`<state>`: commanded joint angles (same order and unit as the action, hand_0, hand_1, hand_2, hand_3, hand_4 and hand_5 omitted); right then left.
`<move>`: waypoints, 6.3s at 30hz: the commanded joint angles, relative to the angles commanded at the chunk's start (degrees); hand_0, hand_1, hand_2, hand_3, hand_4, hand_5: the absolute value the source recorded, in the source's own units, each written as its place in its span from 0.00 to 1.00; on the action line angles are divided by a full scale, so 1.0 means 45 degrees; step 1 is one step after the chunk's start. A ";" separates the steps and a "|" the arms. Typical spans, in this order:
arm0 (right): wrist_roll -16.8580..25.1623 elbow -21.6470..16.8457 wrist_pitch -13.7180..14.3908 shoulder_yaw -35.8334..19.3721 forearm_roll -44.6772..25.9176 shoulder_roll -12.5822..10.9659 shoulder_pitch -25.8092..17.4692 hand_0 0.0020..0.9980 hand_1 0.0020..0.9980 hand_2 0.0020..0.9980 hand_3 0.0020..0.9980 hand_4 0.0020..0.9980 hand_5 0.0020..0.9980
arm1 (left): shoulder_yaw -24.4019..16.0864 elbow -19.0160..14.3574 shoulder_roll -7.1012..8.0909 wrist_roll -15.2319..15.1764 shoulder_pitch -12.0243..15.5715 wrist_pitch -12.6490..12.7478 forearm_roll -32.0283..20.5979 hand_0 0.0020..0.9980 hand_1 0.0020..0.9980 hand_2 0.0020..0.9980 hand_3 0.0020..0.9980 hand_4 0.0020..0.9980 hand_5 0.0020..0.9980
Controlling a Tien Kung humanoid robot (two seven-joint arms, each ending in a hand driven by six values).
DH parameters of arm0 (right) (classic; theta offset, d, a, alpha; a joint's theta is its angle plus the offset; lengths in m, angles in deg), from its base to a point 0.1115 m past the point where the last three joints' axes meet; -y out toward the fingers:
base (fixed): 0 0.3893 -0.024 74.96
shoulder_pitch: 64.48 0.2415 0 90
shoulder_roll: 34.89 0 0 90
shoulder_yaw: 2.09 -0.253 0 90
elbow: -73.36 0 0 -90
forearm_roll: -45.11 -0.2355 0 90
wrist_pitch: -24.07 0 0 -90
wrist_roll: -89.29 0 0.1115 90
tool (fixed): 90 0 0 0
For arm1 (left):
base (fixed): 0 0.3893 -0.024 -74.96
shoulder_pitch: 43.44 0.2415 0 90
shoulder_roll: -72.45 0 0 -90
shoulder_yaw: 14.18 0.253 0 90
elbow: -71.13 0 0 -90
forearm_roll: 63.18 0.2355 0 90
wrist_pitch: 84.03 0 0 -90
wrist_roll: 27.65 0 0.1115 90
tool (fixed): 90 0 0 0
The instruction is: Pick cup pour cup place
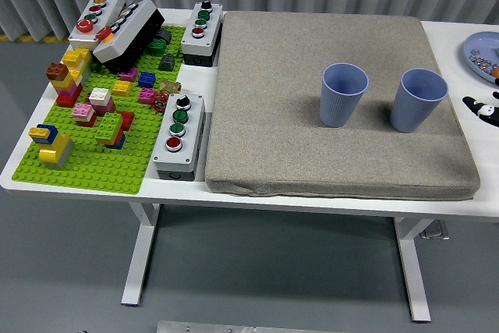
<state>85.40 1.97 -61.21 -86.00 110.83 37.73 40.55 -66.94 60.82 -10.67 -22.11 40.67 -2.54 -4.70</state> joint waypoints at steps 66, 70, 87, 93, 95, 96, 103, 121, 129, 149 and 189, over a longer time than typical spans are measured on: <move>0.1704 0.3517 0.0165 0.2598 -0.1476 0.1160 0.1837 1.00 0.97 1.00 1.00 0.88 0.30 | 0.0901 0.0000 0.0035 -0.0105 -0.0136 -0.0018 -0.0589 0.82 0.78 0.83 0.75 0.56 1.00; 0.1697 0.3603 0.0158 0.2739 -0.1509 0.1234 0.1956 1.00 0.97 1.00 1.00 0.88 0.30 | 0.0902 0.0000 0.0029 -0.0114 -0.0149 -0.0014 -0.0586 0.82 0.78 0.83 0.75 0.56 1.00; 0.1677 0.3871 0.0185 0.2975 -0.1568 0.1417 0.2348 1.00 0.97 1.00 1.00 0.88 0.31 | 0.0974 0.0000 0.0037 -0.0126 -0.0190 -0.0022 -0.0631 0.82 0.78 0.83 0.75 0.56 1.00; 0.1691 0.3963 0.0187 0.2983 -0.1605 0.1451 0.2415 1.00 0.97 1.00 1.00 0.88 0.31 | 0.1001 0.0000 0.0043 -0.0125 -0.0204 -0.0026 -0.0653 0.82 0.78 0.83 0.75 0.56 1.00; 0.1699 0.3981 0.0186 0.3000 -0.1618 0.1466 0.2445 1.00 0.97 1.00 1.00 0.88 0.31 | 0.1002 0.0000 0.0046 -0.0124 -0.0204 -0.0028 -0.0656 0.82 0.78 0.83 0.75 0.56 1.00; 0.1700 0.3988 0.0187 0.3007 -0.1624 0.1470 0.2457 1.00 0.97 1.00 1.00 0.88 0.31 | 0.1001 0.0000 0.0046 -0.0122 -0.0204 -0.0028 -0.0661 0.82 0.78 0.83 0.75 0.56 1.00; 0.1697 0.4005 0.0196 0.3079 -0.1648 0.1520 0.2552 1.00 0.97 1.00 1.00 0.87 0.31 | 0.1029 0.0000 0.0054 -0.0124 -0.0212 -0.0037 -0.0664 0.82 0.78 0.83 0.75 0.56 1.00; 0.1772 0.4127 -0.0093 0.3234 -0.2154 0.1626 0.2611 0.95 0.88 0.85 0.91 0.87 0.31 | 0.1134 0.0000 0.0079 -0.0121 -0.0210 -0.0043 -0.0717 0.82 0.78 0.83 0.75 0.56 1.00; 0.1770 0.4108 -0.0160 0.3261 -0.2170 0.1637 0.2574 0.91 0.84 0.78 0.87 0.87 0.32 | 0.1139 0.0000 0.0077 -0.0132 -0.0191 -0.0032 -0.0720 0.82 0.78 0.83 0.75 0.56 1.00; 0.1845 0.3902 -0.0101 0.3099 -0.2142 0.1599 0.2575 0.83 0.79 0.66 0.83 0.84 0.30 | 0.1044 0.0000 0.0062 -0.0137 -0.0202 -0.0026 -0.0653 0.82 0.78 0.83 0.75 0.56 1.00; 0.1399 0.1883 0.1719 0.3900 0.0488 0.1331 0.3105 0.78 0.73 0.61 0.75 0.72 0.16 | 0.1037 0.0000 0.0093 -0.0133 -0.0218 -0.0031 -0.0657 0.82 0.78 0.83 0.75 0.56 1.00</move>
<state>91.70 10.44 -53.47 -68.45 113.02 43.72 54.52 -62.27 60.82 -10.25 -22.71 39.69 -2.68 -7.66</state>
